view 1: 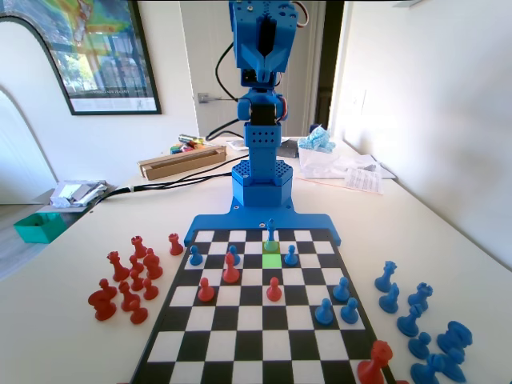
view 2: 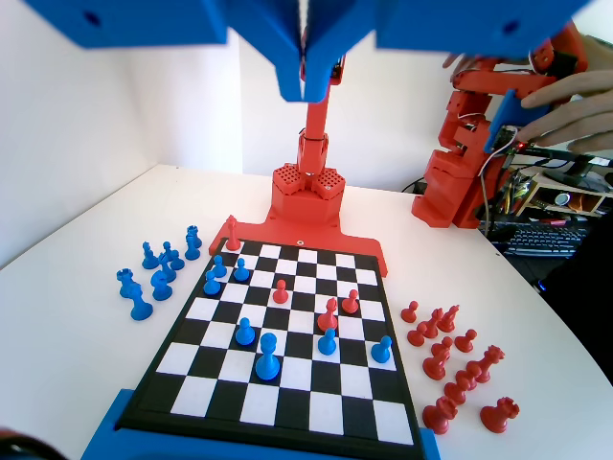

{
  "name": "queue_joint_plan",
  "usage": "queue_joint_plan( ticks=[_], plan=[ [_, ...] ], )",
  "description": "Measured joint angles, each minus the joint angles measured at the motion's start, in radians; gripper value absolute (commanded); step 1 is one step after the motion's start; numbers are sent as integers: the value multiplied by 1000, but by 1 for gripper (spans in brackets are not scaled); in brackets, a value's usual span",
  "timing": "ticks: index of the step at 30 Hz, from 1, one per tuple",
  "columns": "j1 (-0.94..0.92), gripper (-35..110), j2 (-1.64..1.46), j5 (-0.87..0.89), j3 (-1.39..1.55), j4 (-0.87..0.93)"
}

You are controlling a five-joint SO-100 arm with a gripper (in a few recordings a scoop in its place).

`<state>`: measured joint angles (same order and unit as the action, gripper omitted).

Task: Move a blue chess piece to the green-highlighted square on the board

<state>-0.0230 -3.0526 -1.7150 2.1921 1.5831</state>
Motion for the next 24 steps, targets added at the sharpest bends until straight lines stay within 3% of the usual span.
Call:
queue_joint_plan(
  ticks=[24],
  plan=[
    [0,2,0,0,0,0]
  ],
)
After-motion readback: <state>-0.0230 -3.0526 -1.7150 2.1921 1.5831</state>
